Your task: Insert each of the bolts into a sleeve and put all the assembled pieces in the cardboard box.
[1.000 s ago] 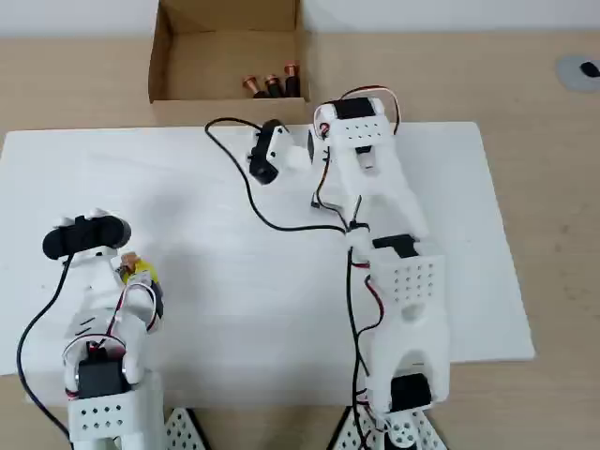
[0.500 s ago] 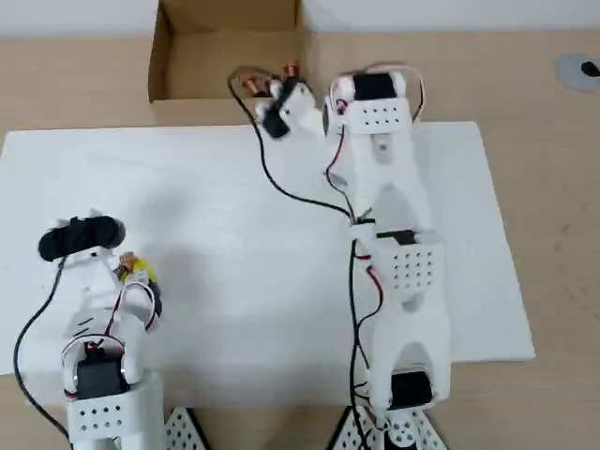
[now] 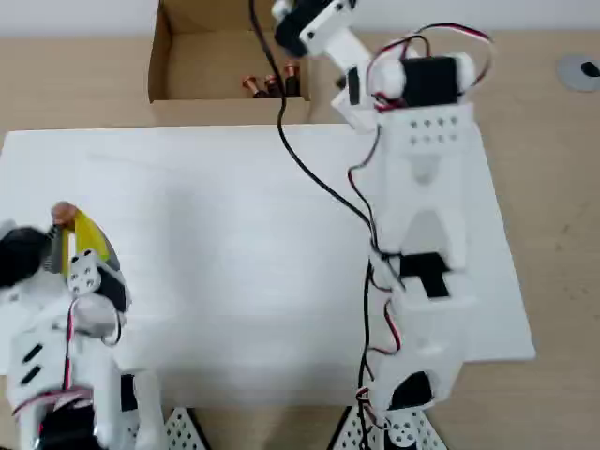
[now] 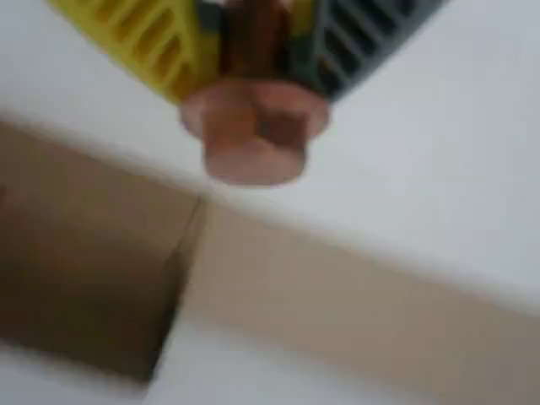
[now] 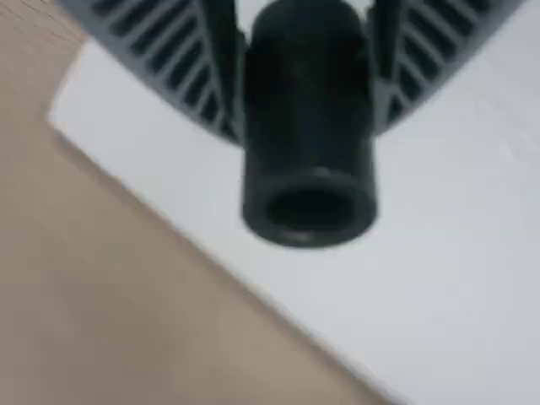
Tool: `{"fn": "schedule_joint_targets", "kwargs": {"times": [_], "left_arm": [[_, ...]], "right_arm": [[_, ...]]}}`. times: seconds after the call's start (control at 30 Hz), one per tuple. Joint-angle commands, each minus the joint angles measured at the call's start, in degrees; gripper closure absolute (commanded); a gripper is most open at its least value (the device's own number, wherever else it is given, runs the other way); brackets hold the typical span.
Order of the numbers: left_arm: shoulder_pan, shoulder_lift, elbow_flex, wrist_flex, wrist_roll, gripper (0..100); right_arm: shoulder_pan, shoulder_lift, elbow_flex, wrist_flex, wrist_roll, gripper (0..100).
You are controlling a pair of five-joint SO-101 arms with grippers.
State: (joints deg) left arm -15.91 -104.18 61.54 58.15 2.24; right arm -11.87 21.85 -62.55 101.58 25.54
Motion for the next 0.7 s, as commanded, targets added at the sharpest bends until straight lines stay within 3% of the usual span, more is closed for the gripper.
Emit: {"fn": "schedule_joint_targets", "kwargs": {"times": [0.0, 0.13, 0.4, 0.57, 0.67], "left_arm": [[3.0, -0.2, -9.1, -0.2, -1.4, 100], [5.3, -0.2, -12.2, -0.1, -1.3, 100], [11.1, -0.2, -14.8, 9.1, -1.0, 100], [12.9, -0.2, -18.2, 13.5, -1.0, 100], [12.8, -0.1, -17.6, 13.7, -1.0, 100]], "right_arm": [[-3.6, -14.0, -1.9, 0.9, -8.6, 98.8], [-6.7, -25.5, -1.5, 0.9, -17.5, 98.8], [-8.2, -45.2, 14.1, 0.9, -18.1, 98.8], [-8.2, -63.1, 37.2, 0.9, -18.9, 98.8], [-7.8, -74.2, 56.2, -2.2, -25.3, 98.8]]}}
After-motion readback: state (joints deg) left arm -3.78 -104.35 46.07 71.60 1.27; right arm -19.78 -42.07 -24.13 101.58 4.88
